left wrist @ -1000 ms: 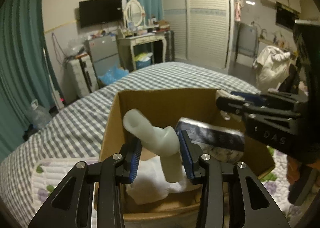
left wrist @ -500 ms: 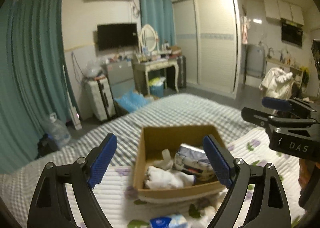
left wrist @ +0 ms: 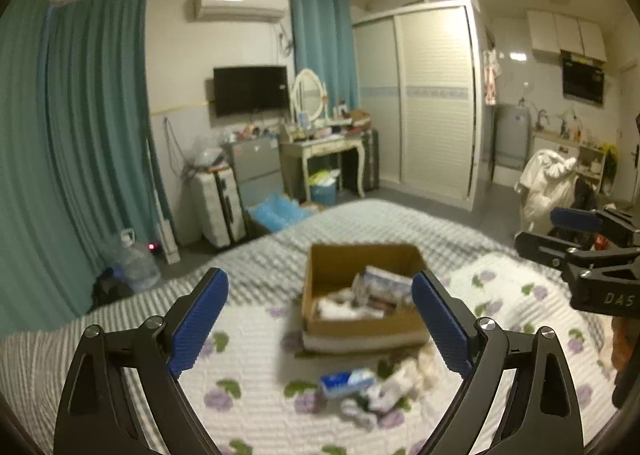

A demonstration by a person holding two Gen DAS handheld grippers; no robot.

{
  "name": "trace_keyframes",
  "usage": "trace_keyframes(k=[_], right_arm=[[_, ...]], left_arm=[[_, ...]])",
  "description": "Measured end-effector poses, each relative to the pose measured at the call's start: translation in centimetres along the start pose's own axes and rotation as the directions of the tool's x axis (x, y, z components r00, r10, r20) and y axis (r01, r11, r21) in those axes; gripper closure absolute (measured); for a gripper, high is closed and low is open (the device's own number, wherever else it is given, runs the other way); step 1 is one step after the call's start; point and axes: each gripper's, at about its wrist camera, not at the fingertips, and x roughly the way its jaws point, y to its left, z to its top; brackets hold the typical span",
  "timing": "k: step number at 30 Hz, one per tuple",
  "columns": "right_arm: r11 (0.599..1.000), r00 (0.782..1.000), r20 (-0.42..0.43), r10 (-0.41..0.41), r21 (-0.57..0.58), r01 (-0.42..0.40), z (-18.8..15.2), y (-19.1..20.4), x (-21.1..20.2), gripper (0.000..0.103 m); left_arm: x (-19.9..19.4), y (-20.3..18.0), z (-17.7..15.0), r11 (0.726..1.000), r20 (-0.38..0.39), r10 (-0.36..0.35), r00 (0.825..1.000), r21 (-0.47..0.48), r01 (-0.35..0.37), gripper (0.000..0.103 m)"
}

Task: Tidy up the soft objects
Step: 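Open both tools to release the white items into the box, then grasp the white fuzzy toy with the left tool while the right tool grasps a white sock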

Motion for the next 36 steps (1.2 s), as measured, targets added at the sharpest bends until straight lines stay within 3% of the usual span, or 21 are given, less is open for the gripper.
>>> trace_keyframes(k=[9, 12, 16, 17, 23, 25, 29, 36], right_arm=[[0.998, 0.994, -0.109, 0.016, -0.055, -0.022, -8.5, 1.1, 6.7, 0.022], [0.993, 0.986, -0.167, 0.012, -0.111, -0.031, -10.4, 1.8, 9.9, 0.022], [0.987, 0.976, -0.217, 0.025, -0.149, -0.059, -12.4, 1.9, 13.2, 0.022], [0.987, 0.973, -0.23, 0.029, -0.146, -0.063, -12.8, 1.9, 13.8, 0.022], [0.991, 0.95, -0.312, 0.034, -0.114, -0.073, -15.0, 0.2, 16.8, 0.022], [0.994, 0.945, -0.325, 0.047, -0.079, -0.076, -15.2, -0.6, 17.2, 0.022], [0.995, 0.946, -0.32, 0.057, -0.058, -0.079, -15.1, -1.1, 17.0, 0.022], [0.991, 0.951, -0.303, 0.053, -0.098, -0.086, -15.1, -0.1, 16.2, 0.022]], left_arm=[[5.6, 0.9, -9.8, 0.999, -0.166, -0.026, 0.986, -0.032, 0.021, 0.01], [8.3, 0.4, -12.9, 0.999, -0.225, -0.047, 0.973, -0.037, 0.039, 0.01], [11.5, 0.0, -16.4, 0.994, -0.322, -0.087, 0.943, -0.09, 0.061, 0.014], [12.1, -0.3, -16.8, 0.993, -0.339, -0.097, 0.936, -0.099, 0.067, 0.02], [13.7, -2.4, -18.8, 0.988, -0.393, -0.148, 0.907, -0.094, 0.121, 0.023], [14.4, -3.4, -19.1, 0.988, -0.409, -0.153, 0.899, -0.071, 0.136, 0.036], [14.6, -4.2, -19.0, 0.983, -0.399, -0.18, 0.899, -0.054, 0.173, 0.051], [12.3, -3.3, -19.2, 0.982, -0.392, -0.188, 0.901, -0.066, 0.177, 0.054]])
